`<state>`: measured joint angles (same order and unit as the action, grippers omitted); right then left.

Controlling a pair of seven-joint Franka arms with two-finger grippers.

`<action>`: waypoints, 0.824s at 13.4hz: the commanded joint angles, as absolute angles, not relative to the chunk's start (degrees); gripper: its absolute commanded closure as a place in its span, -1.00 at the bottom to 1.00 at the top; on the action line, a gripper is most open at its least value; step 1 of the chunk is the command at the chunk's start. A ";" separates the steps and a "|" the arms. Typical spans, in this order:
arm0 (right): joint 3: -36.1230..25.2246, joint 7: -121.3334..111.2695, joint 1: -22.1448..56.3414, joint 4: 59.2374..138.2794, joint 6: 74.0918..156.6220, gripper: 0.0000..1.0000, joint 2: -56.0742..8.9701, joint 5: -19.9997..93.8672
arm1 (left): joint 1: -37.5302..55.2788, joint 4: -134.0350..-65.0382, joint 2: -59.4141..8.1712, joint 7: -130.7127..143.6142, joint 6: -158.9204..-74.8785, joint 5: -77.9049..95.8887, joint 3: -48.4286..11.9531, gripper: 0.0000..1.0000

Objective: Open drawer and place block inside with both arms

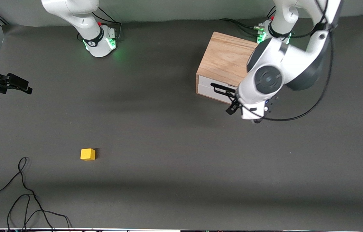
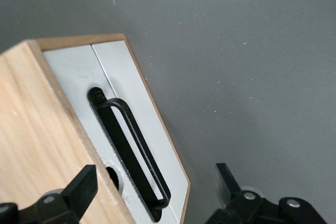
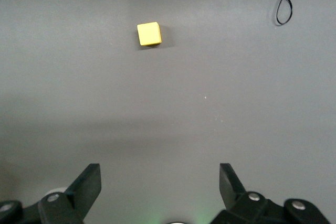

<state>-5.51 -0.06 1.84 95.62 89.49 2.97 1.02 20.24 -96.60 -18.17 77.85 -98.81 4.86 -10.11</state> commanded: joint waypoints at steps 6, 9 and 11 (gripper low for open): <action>-5.62 -1.85 2.02 96.50 90.35 -1.00 4.13 0.79 | 24.79 -97.56 -23.72 84.90 -98.88 3.43 -9.49 -0.99; -5.62 -1.76 2.02 96.50 90.18 -1.00 3.96 0.79 | 24.79 -98.70 -24.61 84.90 -98.96 3.34 -9.49 -0.99; -5.71 -1.76 2.02 96.50 90.18 -1.00 3.96 0.79 | 24.35 -98.88 -25.13 84.90 -99.23 3.34 -9.32 -0.99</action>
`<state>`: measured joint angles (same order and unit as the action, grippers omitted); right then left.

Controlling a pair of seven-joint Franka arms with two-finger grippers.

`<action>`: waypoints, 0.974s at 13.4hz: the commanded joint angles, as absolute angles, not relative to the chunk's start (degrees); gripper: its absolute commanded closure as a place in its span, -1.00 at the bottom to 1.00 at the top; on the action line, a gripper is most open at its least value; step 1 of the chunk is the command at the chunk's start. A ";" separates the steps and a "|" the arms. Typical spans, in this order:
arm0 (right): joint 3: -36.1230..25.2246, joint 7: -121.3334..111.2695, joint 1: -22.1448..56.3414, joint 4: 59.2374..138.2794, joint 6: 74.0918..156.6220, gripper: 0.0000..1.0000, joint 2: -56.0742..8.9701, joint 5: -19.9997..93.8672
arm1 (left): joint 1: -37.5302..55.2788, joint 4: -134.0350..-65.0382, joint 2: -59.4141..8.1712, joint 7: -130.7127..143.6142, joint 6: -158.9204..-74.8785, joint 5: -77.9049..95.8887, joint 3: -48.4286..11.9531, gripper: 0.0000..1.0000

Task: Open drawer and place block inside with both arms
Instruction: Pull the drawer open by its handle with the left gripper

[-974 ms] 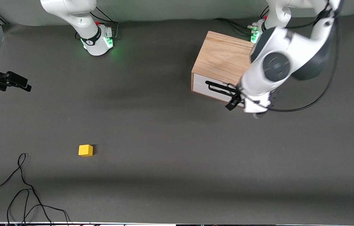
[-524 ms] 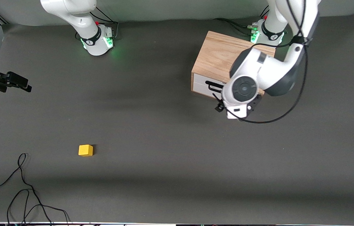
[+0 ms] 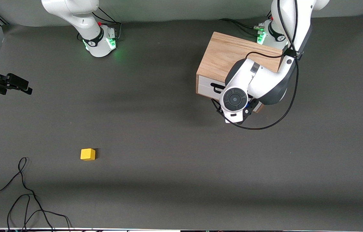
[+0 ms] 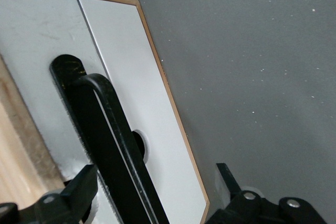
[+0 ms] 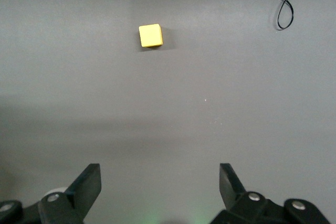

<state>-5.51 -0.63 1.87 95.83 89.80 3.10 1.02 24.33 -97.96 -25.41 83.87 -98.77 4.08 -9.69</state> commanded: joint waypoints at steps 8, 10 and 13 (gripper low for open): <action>-5.80 -2.11 1.93 96.42 90.26 -1.00 4.04 0.79 | 24.26 -99.75 -28.74 84.99 -103.44 2.55 -9.05 -0.99; -5.80 -2.11 1.93 96.42 90.26 -1.00 4.04 0.79 | 24.26 -99.67 -28.92 84.90 -105.72 2.55 -8.97 -0.99; -5.80 -2.02 1.93 96.42 90.26 -1.00 3.87 0.79 | 24.17 -99.41 -28.04 84.90 -109.59 2.11 -7.56 -0.99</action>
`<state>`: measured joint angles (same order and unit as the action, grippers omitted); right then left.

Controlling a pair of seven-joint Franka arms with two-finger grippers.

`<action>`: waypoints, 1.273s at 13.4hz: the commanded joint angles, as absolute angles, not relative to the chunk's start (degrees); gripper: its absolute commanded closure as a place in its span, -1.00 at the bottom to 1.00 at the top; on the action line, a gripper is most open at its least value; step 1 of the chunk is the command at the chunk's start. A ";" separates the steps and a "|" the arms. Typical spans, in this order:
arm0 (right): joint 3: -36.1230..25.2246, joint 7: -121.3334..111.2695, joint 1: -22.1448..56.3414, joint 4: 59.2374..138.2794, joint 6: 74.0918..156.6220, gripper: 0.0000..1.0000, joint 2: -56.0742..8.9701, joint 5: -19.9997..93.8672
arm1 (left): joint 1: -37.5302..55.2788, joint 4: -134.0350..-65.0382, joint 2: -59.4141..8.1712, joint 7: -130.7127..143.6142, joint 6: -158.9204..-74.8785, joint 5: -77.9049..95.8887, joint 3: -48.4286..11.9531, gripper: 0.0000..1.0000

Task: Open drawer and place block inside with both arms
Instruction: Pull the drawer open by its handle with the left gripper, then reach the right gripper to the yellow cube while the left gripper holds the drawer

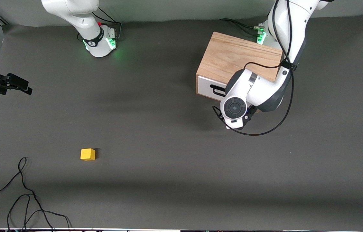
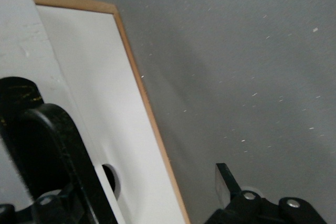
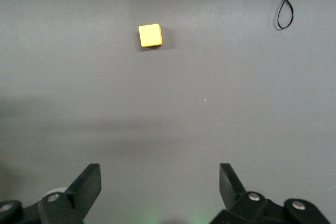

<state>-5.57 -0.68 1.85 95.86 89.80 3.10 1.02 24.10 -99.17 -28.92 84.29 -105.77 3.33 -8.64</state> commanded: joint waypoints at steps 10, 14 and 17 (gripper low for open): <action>-5.62 -1.50 1.93 90.62 94.84 -1.00 -3.95 1.49 | 24.17 -99.32 -27.95 84.20 -120.66 -0.87 -6.68 -0.99; -5.19 -1.14 2.19 81.08 94.31 -1.00 -12.09 2.10 | 24.00 -98.88 -27.95 84.20 -125.14 -1.75 -6.68 -0.99; -5.10 -0.97 3.77 70.69 92.64 -1.00 -22.47 2.81 | 23.82 -98.17 -27.95 84.20 -126.99 -2.29 -6.68 -0.99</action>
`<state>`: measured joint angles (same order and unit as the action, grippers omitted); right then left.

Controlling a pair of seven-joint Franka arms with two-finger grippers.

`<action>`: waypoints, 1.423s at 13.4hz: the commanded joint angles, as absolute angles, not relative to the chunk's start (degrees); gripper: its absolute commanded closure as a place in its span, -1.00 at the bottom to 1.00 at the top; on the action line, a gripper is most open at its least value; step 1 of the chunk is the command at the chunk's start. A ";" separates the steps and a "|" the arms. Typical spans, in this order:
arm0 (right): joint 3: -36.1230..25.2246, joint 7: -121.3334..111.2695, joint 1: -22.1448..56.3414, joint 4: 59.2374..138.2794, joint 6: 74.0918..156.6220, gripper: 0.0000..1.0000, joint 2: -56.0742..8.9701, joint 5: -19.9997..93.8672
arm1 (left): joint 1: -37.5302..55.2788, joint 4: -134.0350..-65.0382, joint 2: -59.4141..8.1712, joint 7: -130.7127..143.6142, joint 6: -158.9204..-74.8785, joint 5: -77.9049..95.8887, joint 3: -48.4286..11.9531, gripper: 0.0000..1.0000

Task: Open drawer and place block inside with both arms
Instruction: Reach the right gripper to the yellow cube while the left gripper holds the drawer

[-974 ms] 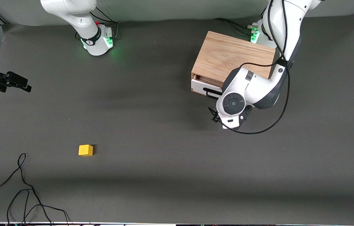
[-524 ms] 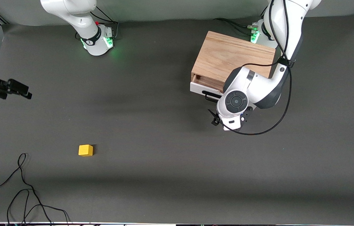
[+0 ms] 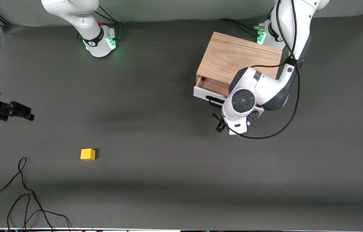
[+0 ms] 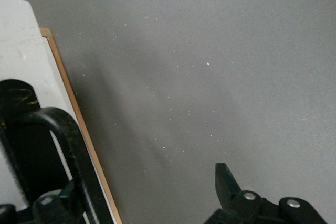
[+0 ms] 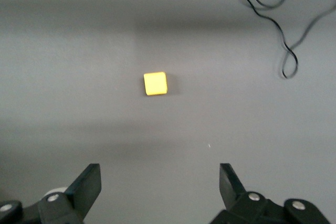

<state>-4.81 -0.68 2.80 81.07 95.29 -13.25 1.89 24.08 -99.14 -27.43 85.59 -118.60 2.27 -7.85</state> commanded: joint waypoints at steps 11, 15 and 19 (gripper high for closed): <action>-5.10 2.81 5.45 64.33 96.75 -1.00 -37.87 6.04 | 24.61 -93.88 -28.30 87.98 -116.76 -1.67 -6.94 -1.00; -5.10 2.73 5.45 72.67 109.83 -1.00 -40.77 6.59 | 26.01 -91.50 -28.39 88.85 -106.89 -2.28 -7.21 -1.00; -5.10 2.64 5.45 80.56 120.63 -1.00 -42.81 6.59 | 26.81 -90.10 -28.30 89.47 -103.29 -2.46 -7.21 -1.00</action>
<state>-4.82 1.73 5.18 75.16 115.29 -43.82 5.62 25.39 -92.10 -28.35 88.57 -107.17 -1.94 -7.87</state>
